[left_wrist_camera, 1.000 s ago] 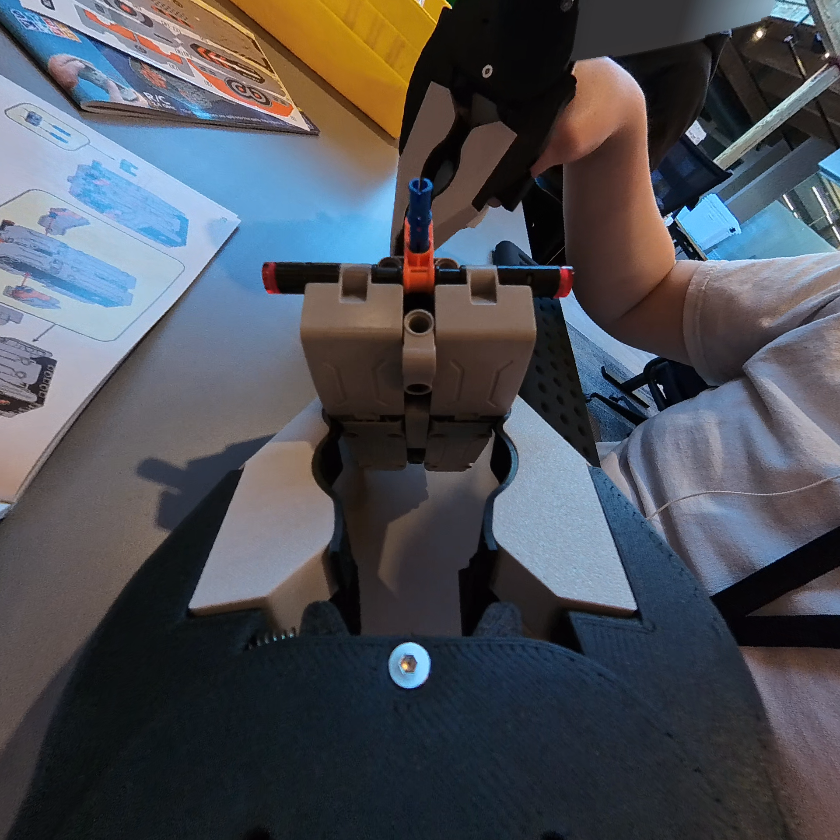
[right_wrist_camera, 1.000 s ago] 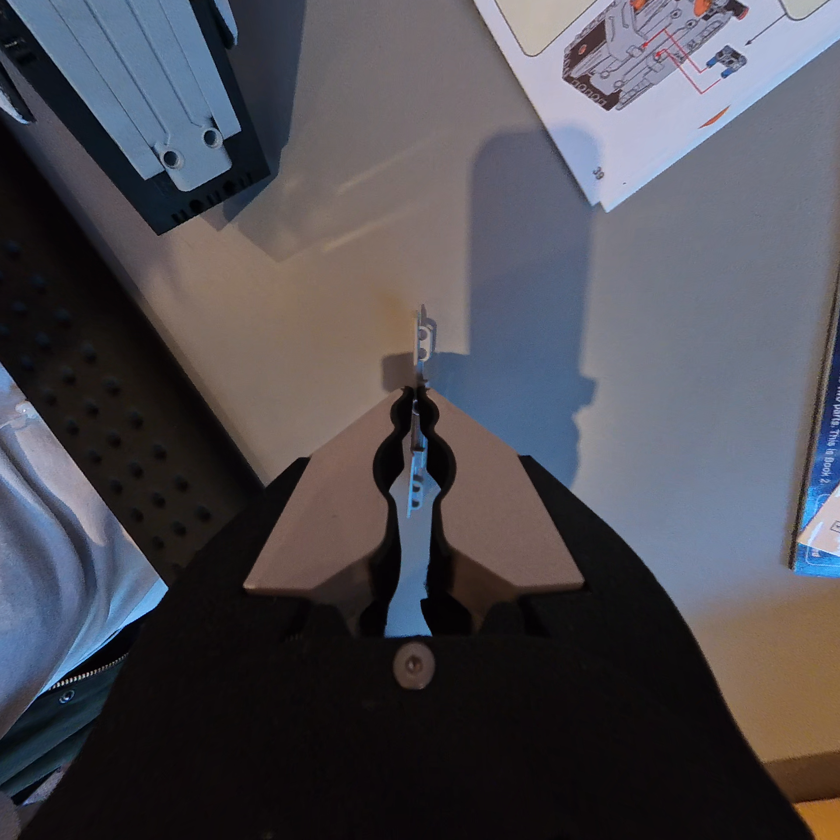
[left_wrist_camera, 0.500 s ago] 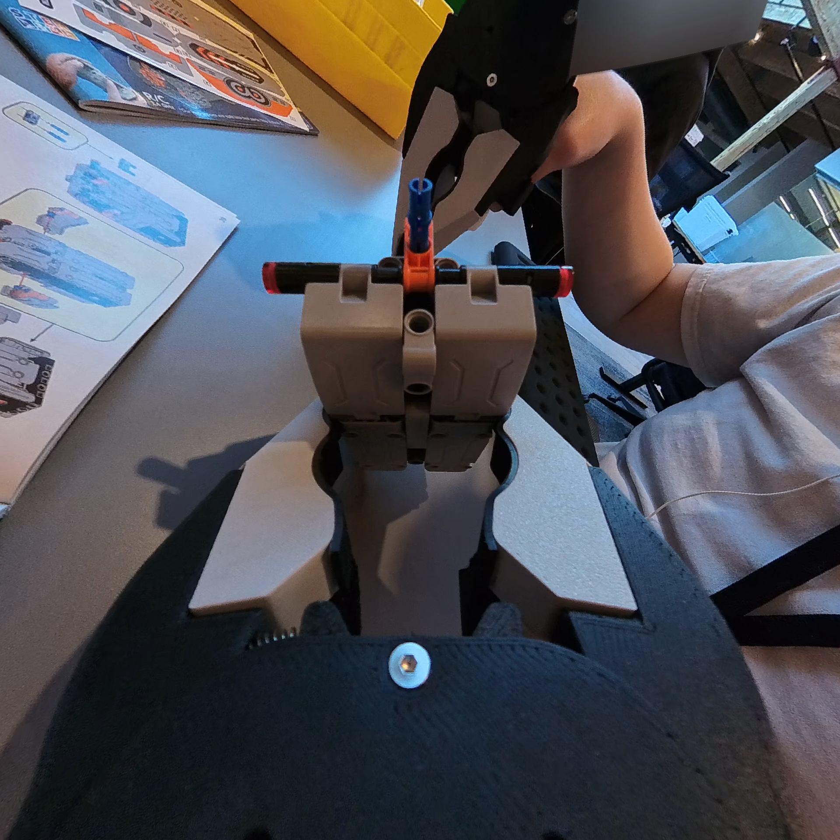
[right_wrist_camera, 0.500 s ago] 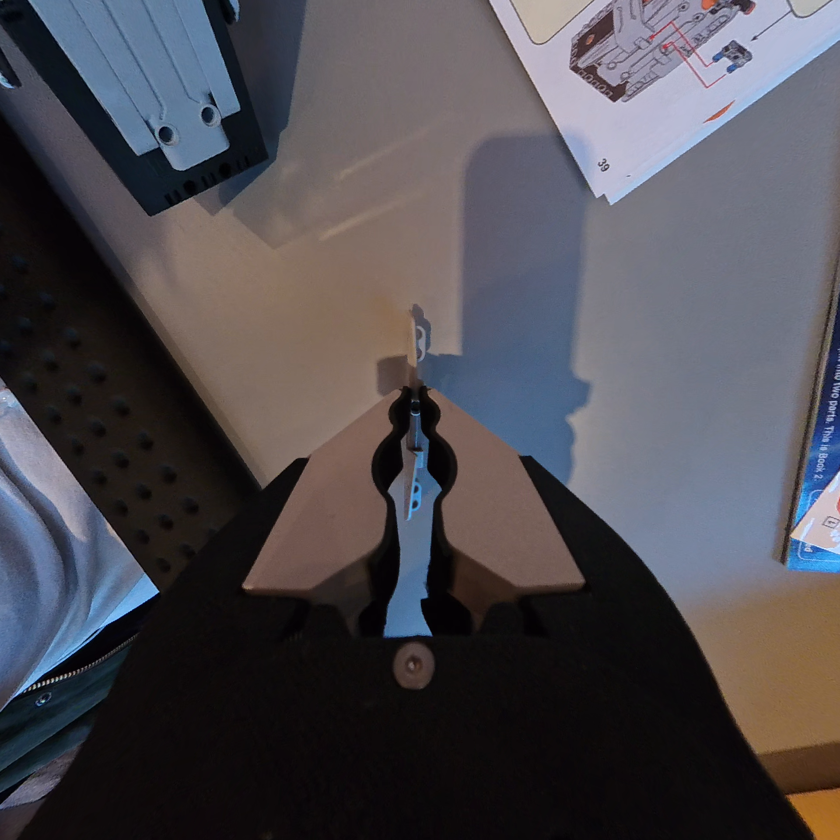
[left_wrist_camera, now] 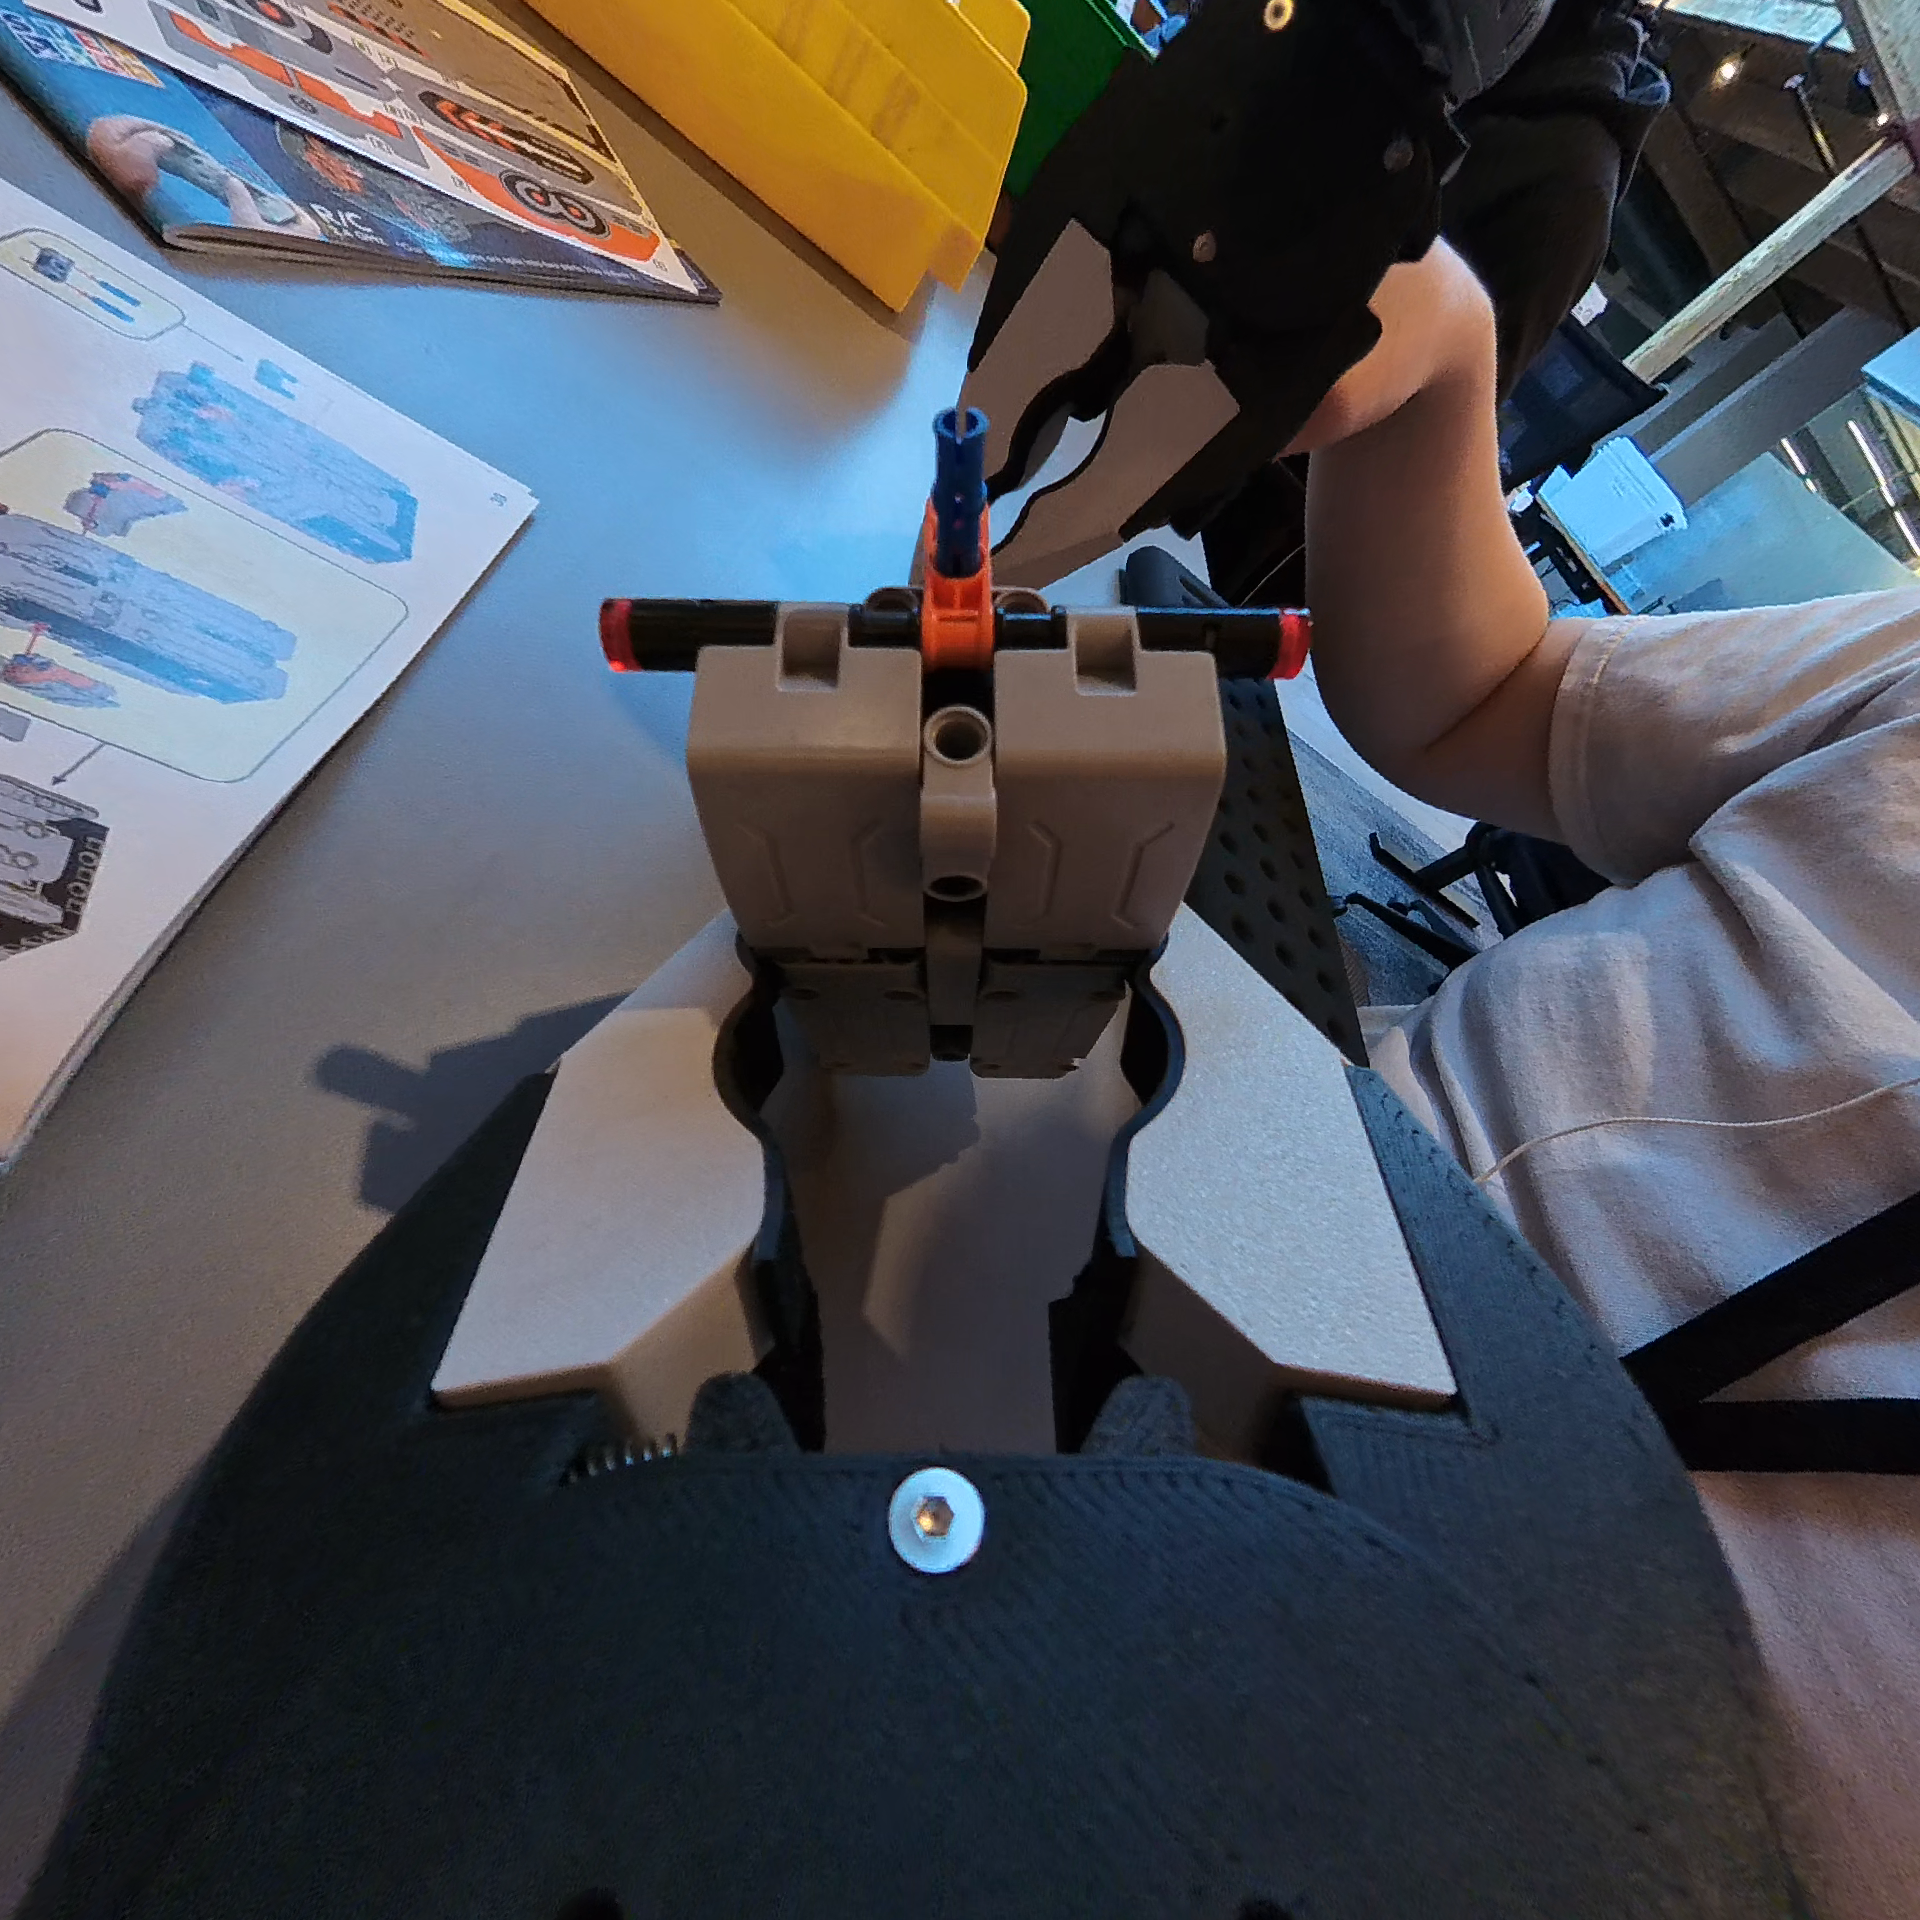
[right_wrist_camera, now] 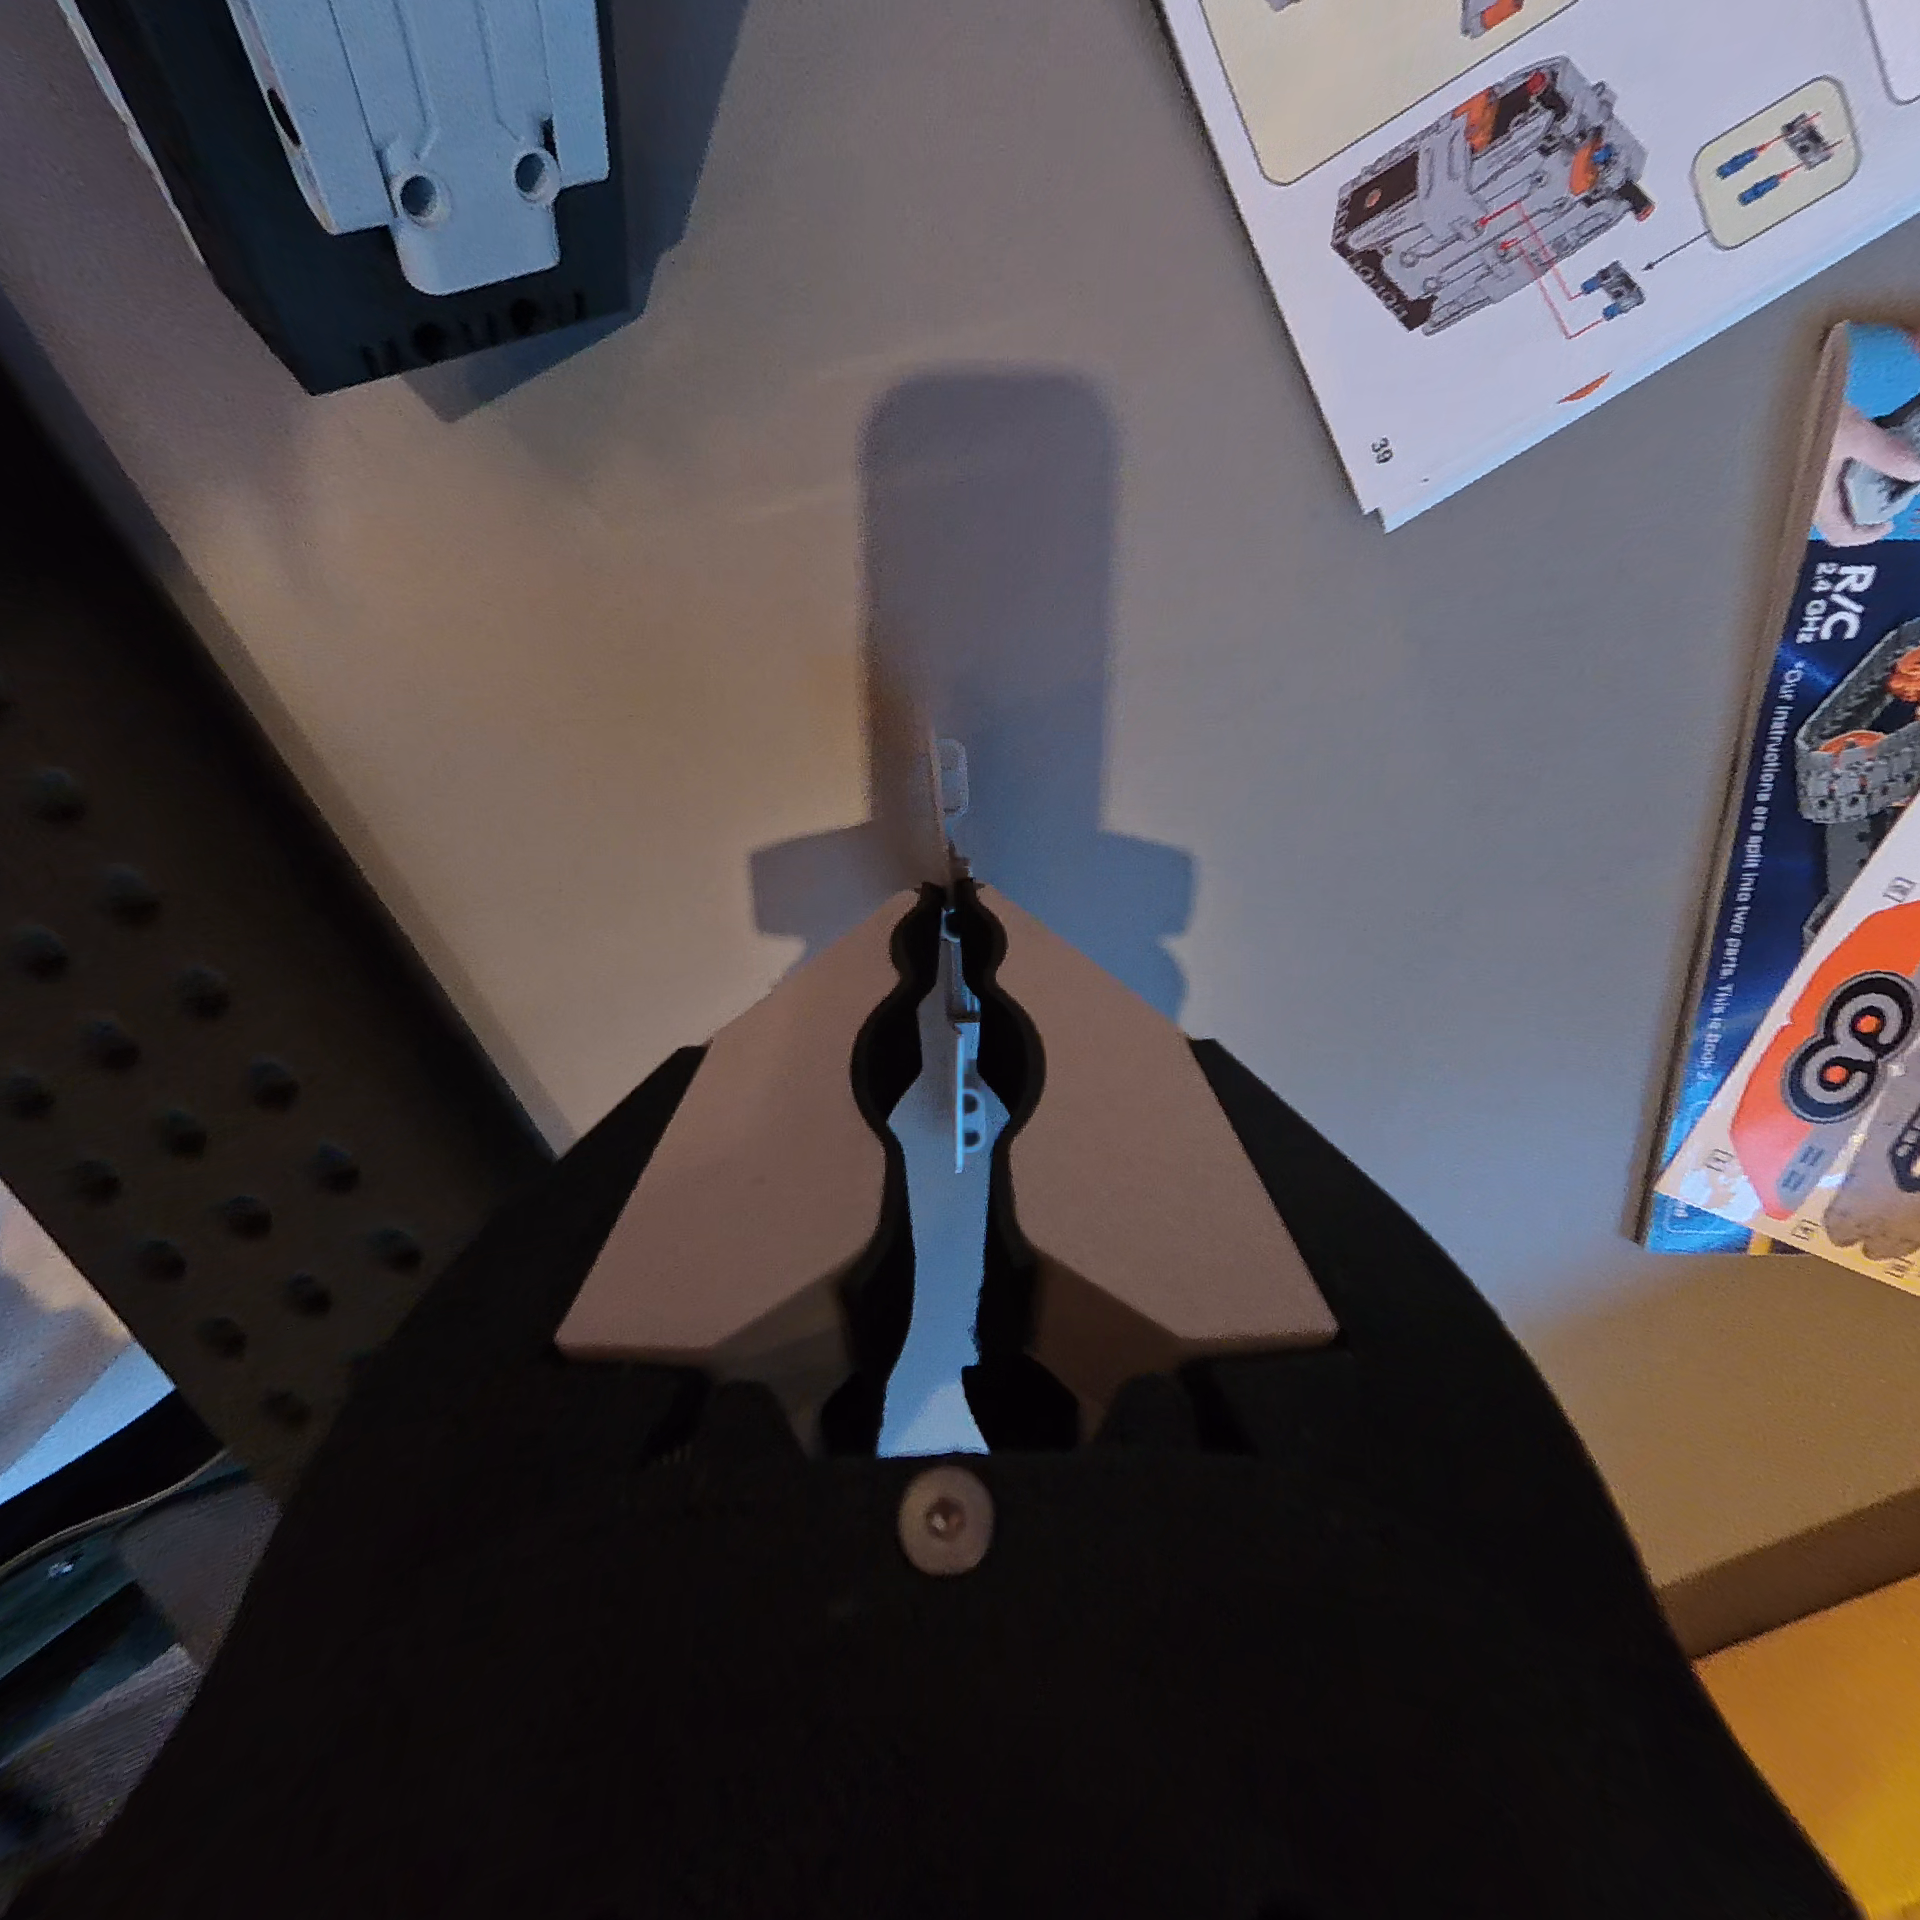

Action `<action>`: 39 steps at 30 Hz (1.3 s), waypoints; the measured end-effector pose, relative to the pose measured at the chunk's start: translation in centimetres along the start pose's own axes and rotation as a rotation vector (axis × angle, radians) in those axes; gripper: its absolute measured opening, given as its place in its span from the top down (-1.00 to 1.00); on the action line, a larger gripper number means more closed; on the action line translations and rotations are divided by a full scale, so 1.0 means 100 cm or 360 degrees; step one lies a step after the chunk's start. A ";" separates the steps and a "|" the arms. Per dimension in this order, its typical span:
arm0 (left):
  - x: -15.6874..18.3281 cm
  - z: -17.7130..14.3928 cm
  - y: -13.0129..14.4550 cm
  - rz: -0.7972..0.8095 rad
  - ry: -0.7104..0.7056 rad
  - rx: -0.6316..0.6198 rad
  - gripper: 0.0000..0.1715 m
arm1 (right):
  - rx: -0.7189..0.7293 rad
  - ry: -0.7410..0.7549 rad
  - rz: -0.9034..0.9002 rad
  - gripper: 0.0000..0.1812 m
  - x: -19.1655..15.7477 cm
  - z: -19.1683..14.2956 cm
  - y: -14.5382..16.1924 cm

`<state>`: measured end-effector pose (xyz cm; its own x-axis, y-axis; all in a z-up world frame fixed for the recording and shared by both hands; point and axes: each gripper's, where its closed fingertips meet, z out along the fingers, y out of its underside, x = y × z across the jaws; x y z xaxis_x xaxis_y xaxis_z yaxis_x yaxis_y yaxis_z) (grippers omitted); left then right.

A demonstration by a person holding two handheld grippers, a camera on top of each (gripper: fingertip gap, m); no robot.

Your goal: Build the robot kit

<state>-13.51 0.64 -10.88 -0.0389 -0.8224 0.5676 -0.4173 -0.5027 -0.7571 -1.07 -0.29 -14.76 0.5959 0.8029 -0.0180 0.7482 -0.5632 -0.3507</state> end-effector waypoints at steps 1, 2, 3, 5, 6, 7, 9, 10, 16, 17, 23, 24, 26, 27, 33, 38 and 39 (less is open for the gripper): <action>0.000 0.000 0.000 -0.0001 0.0001 0.0000 0.25 | 0.0005 0.0011 -0.0014 0.99 0.000 0.000 0.000; 0.000 0.000 0.000 -0.0002 0.0001 0.0000 0.25 | 0.0008 0.0013 -0.0019 0.98 0.000 0.000 0.000; 0.000 0.000 0.000 -0.0002 0.0001 0.0000 0.25 | 0.0007 0.0011 -0.0020 0.97 0.000 0.000 0.000; 0.000 0.000 0.000 0.0000 0.0000 -0.0001 0.25 | 0.0001 0.0007 -0.0017 0.96 -0.001 0.001 0.001; 0.000 0.000 0.000 0.0001 0.0000 -0.0002 0.25 | 0.0005 0.0013 -0.0019 0.96 0.000 0.000 0.001; 0.000 0.000 0.000 0.0001 0.0000 -0.0002 0.25 | 0.0007 0.0023 -0.0021 0.95 0.001 0.000 0.001; 0.000 0.001 0.000 -0.0002 0.0002 0.0000 0.24 | 0.0009 0.0042 -0.0025 0.94 0.002 0.000 0.002; 0.000 0.001 0.000 -0.0003 0.0003 0.0001 0.24 | 0.0012 0.0044 -0.0024 0.93 0.003 0.000 0.002; 0.001 0.001 0.000 0.0000 0.0004 -0.0001 0.25 | 0.0015 0.0079 -0.0034 0.92 0.005 0.001 0.003; 0.000 0.001 0.000 -0.0001 0.0004 0.0000 0.25 | 0.0004 0.0076 -0.0039 0.91 0.004 0.002 0.004; 0.001 0.001 0.000 -0.0002 0.0005 0.0001 0.25 | -0.0058 0.0113 -0.0130 0.97 -0.001 0.008 0.012; 0.001 0.001 0.000 -0.0002 0.0006 0.0001 0.25 | -0.0051 0.0111 -0.0140 0.96 -0.002 0.008 0.013; 0.001 0.001 0.000 -0.0005 0.0009 0.0001 0.25 | -0.0039 0.0099 -0.0132 0.89 -0.002 0.005 0.014; 0.001 0.001 0.000 -0.0006 0.0010 0.0002 0.25 | -0.0027 0.0096 -0.0143 0.86 0.000 0.002 0.014; 0.003 0.002 0.001 -0.0009 0.0029 -0.0006 0.25 | 0.0035 -0.0085 -0.0404 0.74 0.009 0.000 0.021; 0.004 0.003 0.002 -0.0001 0.0029 -0.0018 0.25 | 0.0038 -0.0292 -0.0530 0.75 0.004 0.009 0.020; 0.004 0.003 0.002 -0.0007 0.0033 -0.0015 0.25 | 0.0012 -0.0338 -0.0537 0.75 0.003 0.010 0.022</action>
<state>-13.35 0.19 -10.88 -0.0557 -0.8143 0.5777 -0.4260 -0.5039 -0.7514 0.46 -1.12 -16.51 0.2429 0.9655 -0.0938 0.8890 -0.2602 -0.3767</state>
